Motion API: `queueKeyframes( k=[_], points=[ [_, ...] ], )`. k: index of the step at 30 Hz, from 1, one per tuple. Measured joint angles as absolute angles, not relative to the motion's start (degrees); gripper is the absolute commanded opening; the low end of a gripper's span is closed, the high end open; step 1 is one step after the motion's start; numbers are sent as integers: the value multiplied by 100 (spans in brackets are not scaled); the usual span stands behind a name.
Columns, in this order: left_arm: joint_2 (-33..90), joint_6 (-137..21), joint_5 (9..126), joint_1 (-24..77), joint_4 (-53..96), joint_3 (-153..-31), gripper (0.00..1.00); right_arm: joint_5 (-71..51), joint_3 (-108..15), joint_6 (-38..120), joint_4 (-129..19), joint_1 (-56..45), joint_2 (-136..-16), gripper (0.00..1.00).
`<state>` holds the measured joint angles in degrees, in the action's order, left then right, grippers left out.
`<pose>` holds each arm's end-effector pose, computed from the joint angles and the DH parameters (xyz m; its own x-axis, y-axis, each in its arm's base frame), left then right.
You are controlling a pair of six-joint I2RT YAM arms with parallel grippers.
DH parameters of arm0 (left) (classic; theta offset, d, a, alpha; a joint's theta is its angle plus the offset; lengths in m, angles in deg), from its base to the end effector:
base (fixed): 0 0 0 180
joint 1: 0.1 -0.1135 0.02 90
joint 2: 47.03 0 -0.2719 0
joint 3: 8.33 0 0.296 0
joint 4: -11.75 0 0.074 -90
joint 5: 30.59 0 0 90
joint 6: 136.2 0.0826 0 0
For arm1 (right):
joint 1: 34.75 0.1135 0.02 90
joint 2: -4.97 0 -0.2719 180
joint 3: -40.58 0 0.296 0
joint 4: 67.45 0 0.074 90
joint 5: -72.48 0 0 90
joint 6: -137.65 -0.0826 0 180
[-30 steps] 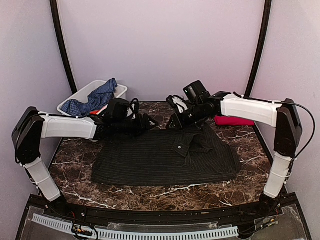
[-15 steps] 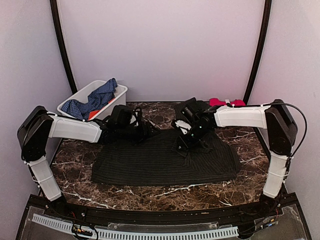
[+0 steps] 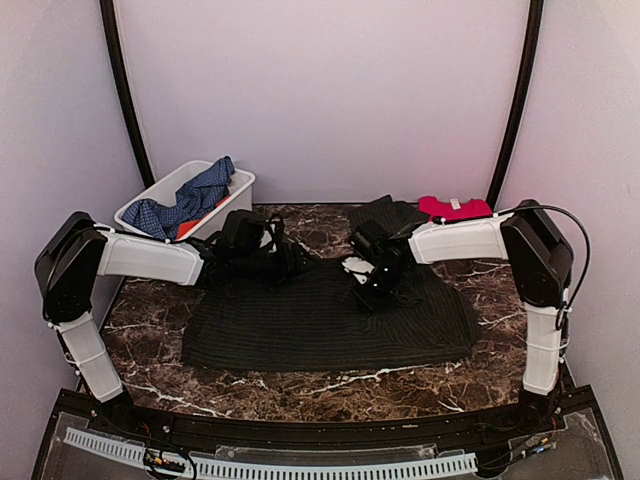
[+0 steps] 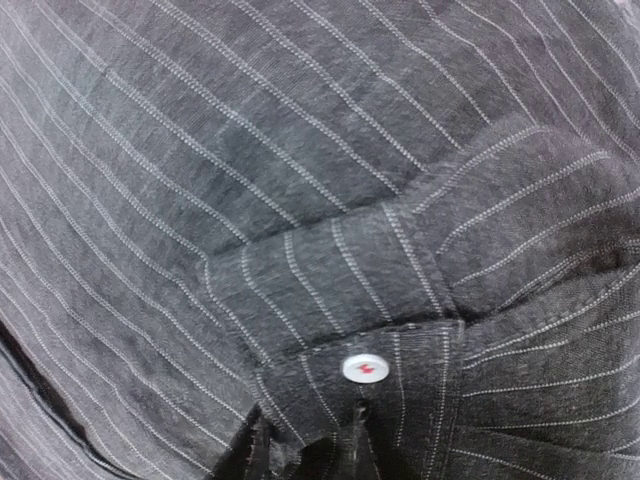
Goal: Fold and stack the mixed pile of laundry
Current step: Adjust the 1/3-folded shirt at the center of the board.
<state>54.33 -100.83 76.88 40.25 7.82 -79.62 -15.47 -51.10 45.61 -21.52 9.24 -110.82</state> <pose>0.3398 -0.3212 0.1644 -0.8654 -0.2854 -0.4118 0.2026 0.5524 -0.8086 0.3303 0.3229 0.0903 -0.7008 -0.6271 -0.3400 -0.6784 0.7333 0.0458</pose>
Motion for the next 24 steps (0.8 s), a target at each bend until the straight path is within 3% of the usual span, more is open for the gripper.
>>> queueKeyframes(
  k=[3,24],
  points=[
    [5433,-10079,7673,4025,782,-7962,64,-1744,-5117,4607,-2185,965,-11095,0],
    [5521,-10453,7658,4028,568,-7962,67,-1145,-6236,3853,-1925,985,-10782,0]
  ],
)
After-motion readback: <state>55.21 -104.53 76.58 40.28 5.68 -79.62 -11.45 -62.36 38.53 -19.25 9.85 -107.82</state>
